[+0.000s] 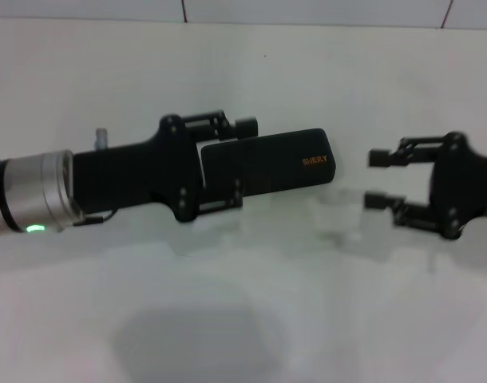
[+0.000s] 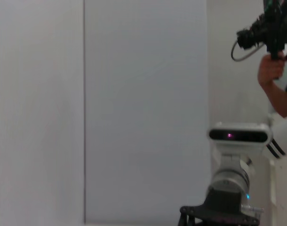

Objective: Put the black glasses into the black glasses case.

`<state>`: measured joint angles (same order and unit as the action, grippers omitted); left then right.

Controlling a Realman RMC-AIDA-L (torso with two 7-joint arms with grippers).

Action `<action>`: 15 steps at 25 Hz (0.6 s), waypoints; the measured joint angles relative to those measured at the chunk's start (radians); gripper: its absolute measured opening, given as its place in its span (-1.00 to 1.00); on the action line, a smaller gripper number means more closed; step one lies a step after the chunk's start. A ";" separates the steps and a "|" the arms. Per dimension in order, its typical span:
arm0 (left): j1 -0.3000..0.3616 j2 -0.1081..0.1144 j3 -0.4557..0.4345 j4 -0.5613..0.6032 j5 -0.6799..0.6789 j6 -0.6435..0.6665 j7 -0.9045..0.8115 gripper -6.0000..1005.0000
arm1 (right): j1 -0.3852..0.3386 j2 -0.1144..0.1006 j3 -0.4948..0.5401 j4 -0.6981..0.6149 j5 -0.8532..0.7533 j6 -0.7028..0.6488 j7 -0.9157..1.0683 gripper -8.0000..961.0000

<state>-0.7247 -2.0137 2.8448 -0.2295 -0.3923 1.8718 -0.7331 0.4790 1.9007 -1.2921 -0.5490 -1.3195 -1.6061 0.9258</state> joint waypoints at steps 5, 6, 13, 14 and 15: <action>-0.006 -0.012 0.001 -0.021 0.062 0.001 -0.002 0.20 | -0.012 0.067 0.002 -0.064 -0.073 0.057 -0.018 0.16; -0.004 -0.012 0.000 -0.021 0.062 -0.001 -0.004 0.20 | -0.018 0.077 0.003 -0.069 -0.074 0.072 -0.033 0.16; 0.025 -0.012 -0.001 -0.023 0.035 -0.004 0.026 0.38 | -0.029 0.112 0.008 -0.070 -0.073 0.113 -0.093 0.48; 0.029 -0.012 -0.001 -0.023 0.033 -0.004 0.032 0.43 | -0.028 0.112 0.008 -0.068 -0.072 0.116 -0.094 0.53; 0.030 -0.013 -0.001 -0.024 0.033 -0.004 0.035 0.49 | -0.027 0.112 0.008 -0.064 -0.070 0.118 -0.097 0.58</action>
<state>-0.6950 -2.0262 2.8439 -0.2531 -0.3598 1.8678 -0.6985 0.4523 2.0130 -1.2842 -0.6134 -1.3893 -1.4879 0.8290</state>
